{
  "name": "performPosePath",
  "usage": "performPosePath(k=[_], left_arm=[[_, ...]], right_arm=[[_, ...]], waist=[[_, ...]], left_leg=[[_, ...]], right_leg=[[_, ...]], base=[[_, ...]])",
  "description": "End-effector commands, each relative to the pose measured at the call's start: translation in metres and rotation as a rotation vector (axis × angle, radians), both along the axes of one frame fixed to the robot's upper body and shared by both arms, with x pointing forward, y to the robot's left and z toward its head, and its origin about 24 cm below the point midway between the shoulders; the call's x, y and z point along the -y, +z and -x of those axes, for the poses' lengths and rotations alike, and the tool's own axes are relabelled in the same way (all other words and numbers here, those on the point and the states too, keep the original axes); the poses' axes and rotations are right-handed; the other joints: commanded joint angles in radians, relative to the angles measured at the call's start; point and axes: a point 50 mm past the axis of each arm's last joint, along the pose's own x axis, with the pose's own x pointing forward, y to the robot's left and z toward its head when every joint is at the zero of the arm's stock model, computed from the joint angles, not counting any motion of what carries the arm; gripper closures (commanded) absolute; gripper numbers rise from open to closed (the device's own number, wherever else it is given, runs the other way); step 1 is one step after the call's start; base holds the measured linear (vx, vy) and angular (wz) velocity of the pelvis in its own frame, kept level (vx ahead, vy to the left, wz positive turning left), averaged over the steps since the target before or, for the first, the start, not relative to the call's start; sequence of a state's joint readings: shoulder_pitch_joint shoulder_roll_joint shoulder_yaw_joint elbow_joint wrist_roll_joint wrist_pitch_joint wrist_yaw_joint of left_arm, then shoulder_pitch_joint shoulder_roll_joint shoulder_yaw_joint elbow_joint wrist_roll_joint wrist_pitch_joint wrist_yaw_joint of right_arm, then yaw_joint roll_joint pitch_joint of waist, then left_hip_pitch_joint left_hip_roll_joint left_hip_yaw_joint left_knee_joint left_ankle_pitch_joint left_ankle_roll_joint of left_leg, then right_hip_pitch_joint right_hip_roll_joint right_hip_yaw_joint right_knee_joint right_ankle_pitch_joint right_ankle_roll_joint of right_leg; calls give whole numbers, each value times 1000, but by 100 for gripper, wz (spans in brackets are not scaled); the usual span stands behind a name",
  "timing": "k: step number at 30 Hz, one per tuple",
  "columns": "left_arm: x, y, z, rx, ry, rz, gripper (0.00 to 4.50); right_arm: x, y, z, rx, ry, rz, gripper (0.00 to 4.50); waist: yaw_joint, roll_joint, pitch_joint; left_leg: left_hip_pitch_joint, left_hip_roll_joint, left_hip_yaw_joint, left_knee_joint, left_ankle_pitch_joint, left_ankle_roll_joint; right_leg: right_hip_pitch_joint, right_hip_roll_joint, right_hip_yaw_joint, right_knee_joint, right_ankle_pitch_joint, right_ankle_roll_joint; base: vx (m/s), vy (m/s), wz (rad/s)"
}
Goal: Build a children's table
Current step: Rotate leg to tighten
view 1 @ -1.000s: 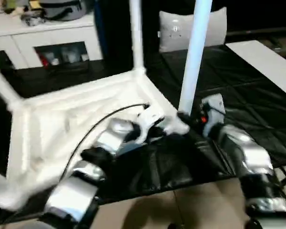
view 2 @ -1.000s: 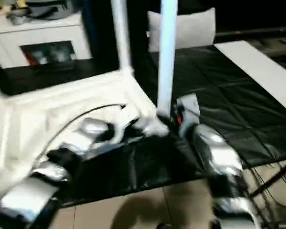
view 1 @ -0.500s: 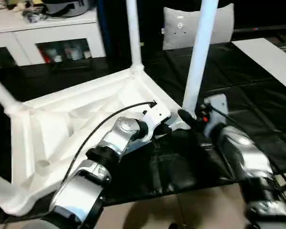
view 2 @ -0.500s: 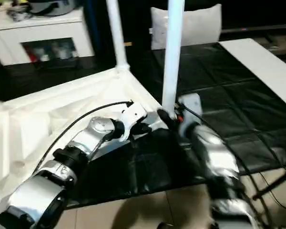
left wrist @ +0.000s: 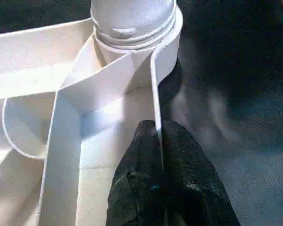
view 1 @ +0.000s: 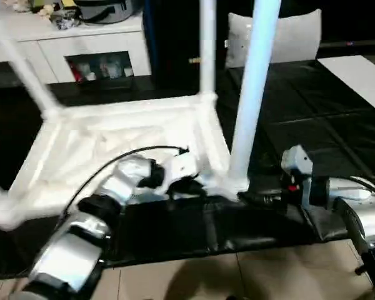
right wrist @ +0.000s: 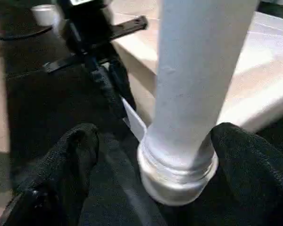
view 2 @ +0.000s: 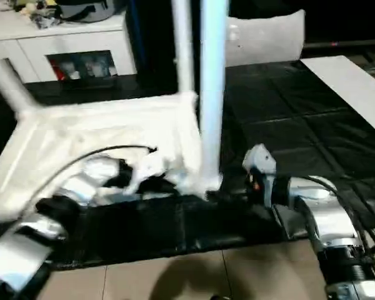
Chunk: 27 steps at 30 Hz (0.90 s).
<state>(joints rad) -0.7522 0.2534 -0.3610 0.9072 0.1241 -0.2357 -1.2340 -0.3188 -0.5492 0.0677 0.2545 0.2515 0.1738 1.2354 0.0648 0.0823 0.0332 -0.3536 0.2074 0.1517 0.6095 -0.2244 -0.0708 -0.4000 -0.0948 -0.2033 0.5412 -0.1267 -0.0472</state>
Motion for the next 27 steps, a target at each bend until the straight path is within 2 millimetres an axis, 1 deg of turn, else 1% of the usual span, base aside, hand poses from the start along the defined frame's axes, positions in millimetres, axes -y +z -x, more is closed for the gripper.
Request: performPosePath(k=[1, 3, 4, 5, 6, 7, 9, 12, 14, 15, 18, 19, 20, 23, 24, 26, 27], left_arm=[[5, 4, 6, 13, -153, -69, 450], [3, 5, 7, 9, -192, -84, 450], [3, 5, 7, 9, -192, -84, 450], [2, 6, 8, 5, -225, -95, 450], [1, 7, 9, 4, -252, -103, 450], [1, 7, 9, 2, -264, -105, 450], [2, 8, 10, 0, -279, -103, 450], [3, 9, 10, 2, -290, -100, 450], [5, 10, 10, -1, -304, -94, 450], [4, 10, 10, -3, -308, -94, 450], [4, 10, 10, -2, -312, -98, 450], [4, 10, 10, -2, -312, -98, 450], [3, 9, 10, -3, -311, -100, 450], [2, 9, 10, -12, -298, -95, 450], [2, 9, 10, -20, -288, -87, 450], [3, 8, 9, -34, -254, -71, 450], [4, 8, 7, -49, -206, -58, 450]], right_arm=[[-7, 6, 0, -13, 92, -20, 69], [-8, 6, 2, -39, 132, -25, 81], [-8, 6, 2, -39, 132, -25, 98], [-9, 6, 3, -53, 165, -19, 107], [-10, 6, 4, -55, 192, -8, 112], [-10, 5, 4, -66, 206, -7, 112], [-11, 5, 4, -71, 222, -6, 142], [-12, 5, 4, -71, 233, -11, 161], [-15, 4, 2, -79, 245, -18, 186], [-16, 3, 2, -87, 251, -20, 186], [-18, 0, 2, -105, 266, -23, 212], [-18, 0, 2, -105, 266, -23, 212], [-18, -2, 1, -110, 268, -26, 230], [-20, -4, 2, -127, 267, -44, 237], [-20, -5, 2, -137, 263, -57, 250], [-22, -7, 3, -154, 237, -91, 254], [-24, -9, 3, -175, 194, -119, 254]], waist=[[7, -22, -73], [15, -23, -74], [18, -25, -74], [26, -24, -75], [29, -25, -75], [30, -25, -75], [34, -26, -73], [39, -27, -72], [42, -27, -73], [43, -25, -74], [45, -25, -74], [45, -25, -75], [46, -26, -74], [46, -25, -74], [46, -26, -74], [45, -26, -74], [43, -21, -72]], left_leg=[[-3, 27, 2, -61, -100, 138], [-4, 29, 1, -60, -85, 139], [-4, 30, 2, -61, -81, 140], [-2, 30, 2, -60, -75, 139], [-3, 29, 3, -61, -73, 137], [-3, 29, 3, -61, -72, 136], [-2, 30, 5, -62, -81, 128], [-1, 28, 6, -62, -81, 118], [0, 28, 7, -62, -80, 116], [1, 28, 7, -62, -80, 116], [0, 30, 6, -62, -76, 117], [0, 30, 6, -62, -76, 117], [0, 30, 7, -62, -78, 117], [0, 29, 7, -62, -79, 113], [0, 28, 7, -62, -79, 112], [0, 28, 7, -62, -80, 111], [0, 30, 7, -64, -78, 109]], right_leg=[[70, -63, 62, -64, -356, -45], [70, -64, 64, -59, -337, -52], [70, -65, 65, -58, -333, -54], [68, -66, 66, -56, -329, -58], [69, -66, 66, -55, -331, -58], [69, -67, 67, -55, -332, -59], [68, -67, 67, -58, -353, -53], [69, -67, 66, -61, -373, -41], [67, -67, 66, -61, -375, -39], [66, -66, 66, -62, -373, -41], [67, -66, 67, -58, -359, -44], [67, -66, 67, -58, -358, -45], [67, -67, 66, -59, -362, -45], [68, -67, 66, -60, -369, -40], [68, -66, 66, -61, -373, -38], [68, -66, 65, -61, -375, -36], [68, -64, 66, -63, -373, -39]], base=[[0, 0, 0], [0, 0, 0], [0, 0, 0], [0, 0, 0], [0, 0, 0], [0, 0, 0], [0, 0, 0], [0, 0, 0], [0, 0, 0], [0, 0, 0], [0, 0, 0], [0, 0, 0], [0, 0, 0], [0, 0, 0], [0, 0, 0], [0, 0, 0], [0, 0, 0]])
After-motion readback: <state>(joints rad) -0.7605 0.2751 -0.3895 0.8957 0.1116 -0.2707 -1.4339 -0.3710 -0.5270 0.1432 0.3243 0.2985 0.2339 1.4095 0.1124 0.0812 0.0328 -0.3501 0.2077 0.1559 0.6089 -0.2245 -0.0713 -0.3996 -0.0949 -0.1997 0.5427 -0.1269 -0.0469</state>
